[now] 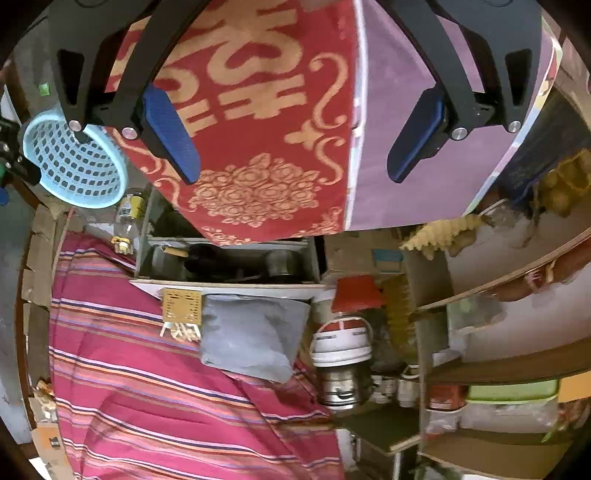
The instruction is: Collect trash
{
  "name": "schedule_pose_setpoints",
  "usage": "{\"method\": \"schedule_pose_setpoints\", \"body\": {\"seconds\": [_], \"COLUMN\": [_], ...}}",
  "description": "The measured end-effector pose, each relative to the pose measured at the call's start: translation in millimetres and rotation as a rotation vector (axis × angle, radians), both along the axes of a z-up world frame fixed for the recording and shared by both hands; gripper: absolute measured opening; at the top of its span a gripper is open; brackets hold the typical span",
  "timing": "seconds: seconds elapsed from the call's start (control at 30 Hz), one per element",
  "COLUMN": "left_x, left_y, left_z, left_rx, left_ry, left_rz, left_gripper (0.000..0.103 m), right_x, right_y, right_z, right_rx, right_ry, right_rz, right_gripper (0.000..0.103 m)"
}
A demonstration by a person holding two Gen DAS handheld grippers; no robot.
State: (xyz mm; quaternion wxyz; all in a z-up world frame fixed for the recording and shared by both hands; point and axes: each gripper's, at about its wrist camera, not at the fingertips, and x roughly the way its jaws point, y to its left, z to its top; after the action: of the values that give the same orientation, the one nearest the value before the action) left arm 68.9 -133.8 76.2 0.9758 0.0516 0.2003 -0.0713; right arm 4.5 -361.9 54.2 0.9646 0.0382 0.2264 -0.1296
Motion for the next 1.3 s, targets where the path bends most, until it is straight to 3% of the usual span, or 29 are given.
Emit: {"method": "schedule_pose_setpoints", "body": {"seconds": [0.27,0.53,0.67,0.9,1.3], "left_x": [-28.6,-46.2,-48.0,-43.2,-38.0], "left_y": [50.3,91.8,103.2,124.2,124.0], "left_z": [-20.1,-54.6,-60.2,-63.3,-69.3], "left_rx": [0.006,0.031,0.046,-0.004,0.008], "left_ry": [-0.016,0.007,0.005,-0.002,-0.009], "left_rz": [0.080,0.152,0.157,0.192,0.201], "left_gripper": [0.098,0.098,0.098,0.098,0.098], "right_x": [-6.0,-5.0,0.4,9.5,19.7], "right_y": [52.8,110.4,125.8,146.2,168.5], "right_z": [-12.6,-21.8,-23.6,-25.2,-31.3], "right_rx": [0.056,0.034,0.039,0.023,-0.017], "right_ry": [0.005,-0.013,-0.026,-0.040,-0.031], "right_rz": [0.111,0.194,0.192,0.190,0.181], "right_gripper": [0.098,0.098,0.098,0.098,0.098]}}
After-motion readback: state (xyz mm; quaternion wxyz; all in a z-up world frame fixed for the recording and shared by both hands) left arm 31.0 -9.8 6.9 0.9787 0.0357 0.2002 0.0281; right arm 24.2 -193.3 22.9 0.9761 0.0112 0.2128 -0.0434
